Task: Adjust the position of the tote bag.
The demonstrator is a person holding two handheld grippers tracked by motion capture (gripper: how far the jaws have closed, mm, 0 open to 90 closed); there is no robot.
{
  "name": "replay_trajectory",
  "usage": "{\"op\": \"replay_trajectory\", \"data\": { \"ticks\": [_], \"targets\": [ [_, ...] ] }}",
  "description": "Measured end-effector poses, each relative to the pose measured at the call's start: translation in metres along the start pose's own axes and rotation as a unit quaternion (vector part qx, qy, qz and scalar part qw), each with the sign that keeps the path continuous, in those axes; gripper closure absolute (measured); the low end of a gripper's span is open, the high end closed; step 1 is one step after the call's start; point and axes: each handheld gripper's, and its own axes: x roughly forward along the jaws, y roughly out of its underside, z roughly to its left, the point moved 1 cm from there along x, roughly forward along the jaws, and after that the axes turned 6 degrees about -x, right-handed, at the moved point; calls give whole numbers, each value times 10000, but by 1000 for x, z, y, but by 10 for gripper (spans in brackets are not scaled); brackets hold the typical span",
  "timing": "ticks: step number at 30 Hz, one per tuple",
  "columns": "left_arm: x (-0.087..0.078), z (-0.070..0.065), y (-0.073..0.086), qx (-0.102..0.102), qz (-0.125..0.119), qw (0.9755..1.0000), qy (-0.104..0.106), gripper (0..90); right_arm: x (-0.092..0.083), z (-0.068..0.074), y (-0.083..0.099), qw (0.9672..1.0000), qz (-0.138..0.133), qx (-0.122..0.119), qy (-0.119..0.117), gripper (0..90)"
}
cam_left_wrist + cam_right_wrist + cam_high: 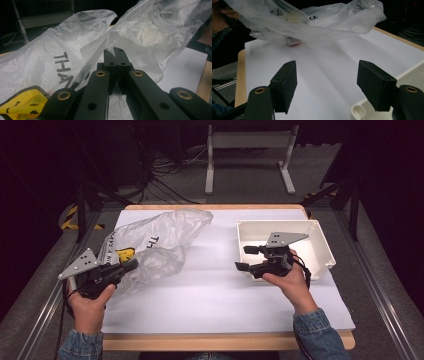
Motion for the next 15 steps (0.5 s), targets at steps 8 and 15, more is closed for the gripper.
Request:
{"op": "replay_trajectory", "data": {
  "ticks": [8,15],
  "targets": [
    [-3,5,0,-89,-70,9999,-7,898,28,13,-11,9991,-128,-308,-268,313],
    [-2,5,1,-90,-36,9999,38,898,65,18,-25,9967,-117,-679,-428,309]
  ]
}}
